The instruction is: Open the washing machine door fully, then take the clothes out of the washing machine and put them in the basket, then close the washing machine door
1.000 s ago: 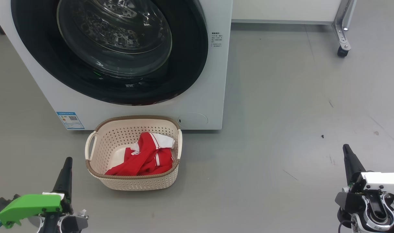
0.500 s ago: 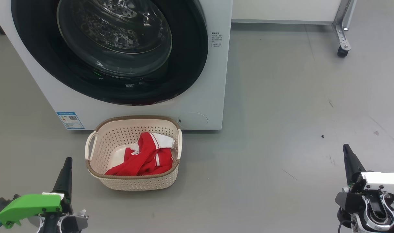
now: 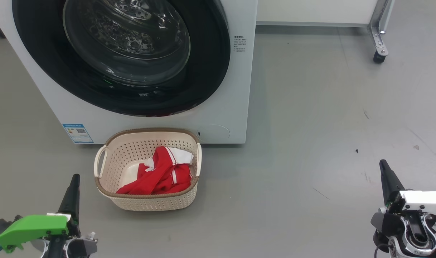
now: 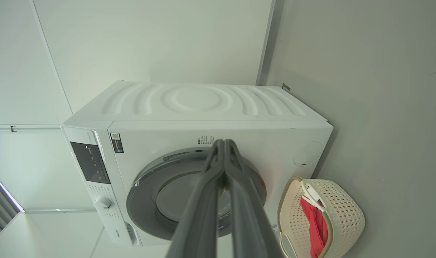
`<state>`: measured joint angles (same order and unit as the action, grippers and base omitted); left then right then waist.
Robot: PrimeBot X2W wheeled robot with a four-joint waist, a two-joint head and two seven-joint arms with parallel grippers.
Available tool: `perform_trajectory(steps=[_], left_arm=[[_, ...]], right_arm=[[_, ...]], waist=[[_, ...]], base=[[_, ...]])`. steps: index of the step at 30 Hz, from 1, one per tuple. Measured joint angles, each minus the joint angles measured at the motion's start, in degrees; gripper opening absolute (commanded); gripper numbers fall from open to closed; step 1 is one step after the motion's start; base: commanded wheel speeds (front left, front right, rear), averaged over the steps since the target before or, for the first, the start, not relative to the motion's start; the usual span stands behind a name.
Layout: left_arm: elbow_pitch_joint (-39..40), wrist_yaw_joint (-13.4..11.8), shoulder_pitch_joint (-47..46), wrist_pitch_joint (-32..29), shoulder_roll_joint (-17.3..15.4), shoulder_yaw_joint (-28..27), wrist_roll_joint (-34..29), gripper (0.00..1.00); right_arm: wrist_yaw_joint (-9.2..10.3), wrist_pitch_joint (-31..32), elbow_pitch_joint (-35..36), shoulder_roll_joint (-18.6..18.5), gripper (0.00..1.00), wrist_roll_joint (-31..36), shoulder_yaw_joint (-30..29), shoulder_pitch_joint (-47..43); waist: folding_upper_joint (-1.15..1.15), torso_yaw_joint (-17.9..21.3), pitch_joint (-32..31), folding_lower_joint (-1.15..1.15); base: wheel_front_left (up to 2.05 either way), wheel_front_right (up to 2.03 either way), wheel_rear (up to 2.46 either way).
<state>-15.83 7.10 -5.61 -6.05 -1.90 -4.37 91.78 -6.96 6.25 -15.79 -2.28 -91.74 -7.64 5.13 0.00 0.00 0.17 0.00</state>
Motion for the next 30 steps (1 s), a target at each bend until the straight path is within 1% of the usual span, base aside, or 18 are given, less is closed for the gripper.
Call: perform_trajectory(steps=[30], left_arm=[[0.00,0.00,0.00,-0.01,0.00,-0.04,0.00,0.00]], right_arm=[[0.00,0.00,0.00,0.00,0.00,0.00,-0.02,0.00]], waist=[[0.00,0.00,0.00,0.00]], base=[[0.00,0.00,0.00]])
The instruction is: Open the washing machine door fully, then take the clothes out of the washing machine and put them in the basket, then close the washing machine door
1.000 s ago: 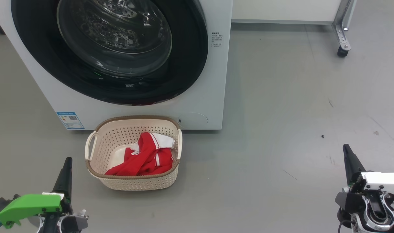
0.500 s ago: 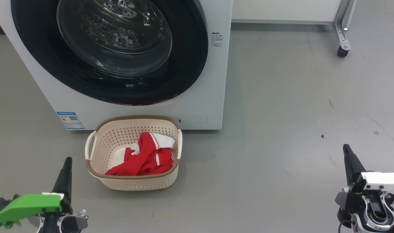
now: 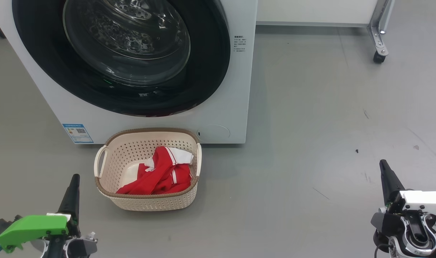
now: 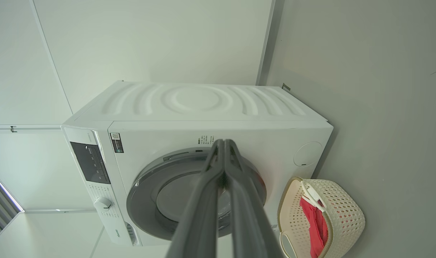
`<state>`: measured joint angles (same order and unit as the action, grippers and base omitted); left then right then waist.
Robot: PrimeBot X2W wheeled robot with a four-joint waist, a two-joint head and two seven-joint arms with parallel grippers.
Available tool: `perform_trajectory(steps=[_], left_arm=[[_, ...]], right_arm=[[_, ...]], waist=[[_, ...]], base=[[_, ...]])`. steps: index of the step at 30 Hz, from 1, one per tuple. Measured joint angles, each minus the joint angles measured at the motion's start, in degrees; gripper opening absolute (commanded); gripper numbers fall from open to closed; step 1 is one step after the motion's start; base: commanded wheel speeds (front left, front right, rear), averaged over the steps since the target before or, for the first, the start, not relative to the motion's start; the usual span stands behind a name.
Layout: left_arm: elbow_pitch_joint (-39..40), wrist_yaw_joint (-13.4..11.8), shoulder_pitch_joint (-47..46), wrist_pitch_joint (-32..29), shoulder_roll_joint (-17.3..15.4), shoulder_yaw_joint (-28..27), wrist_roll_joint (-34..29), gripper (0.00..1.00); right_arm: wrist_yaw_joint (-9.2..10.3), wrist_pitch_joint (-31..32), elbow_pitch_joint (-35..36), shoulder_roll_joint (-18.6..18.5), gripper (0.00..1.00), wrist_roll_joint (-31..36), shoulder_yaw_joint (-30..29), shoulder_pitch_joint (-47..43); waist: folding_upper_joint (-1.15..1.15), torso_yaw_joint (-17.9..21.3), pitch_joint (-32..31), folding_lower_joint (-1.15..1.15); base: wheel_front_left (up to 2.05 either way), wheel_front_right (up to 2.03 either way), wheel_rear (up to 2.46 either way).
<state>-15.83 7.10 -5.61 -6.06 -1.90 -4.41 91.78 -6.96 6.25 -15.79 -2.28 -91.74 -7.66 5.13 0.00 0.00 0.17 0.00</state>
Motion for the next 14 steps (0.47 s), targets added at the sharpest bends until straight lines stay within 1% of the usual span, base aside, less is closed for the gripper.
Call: perform_trajectory(steps=[14], left_arm=[[0.01,0.00,0.01,0.00,0.00,-0.03,0.00,0.00]], right_arm=[[0.00,0.00,0.01,0.00,0.00,0.00,-0.01,0.00]], waist=[[0.00,0.00,0.00,0.00]], base=[[0.00,0.00,0.00]])
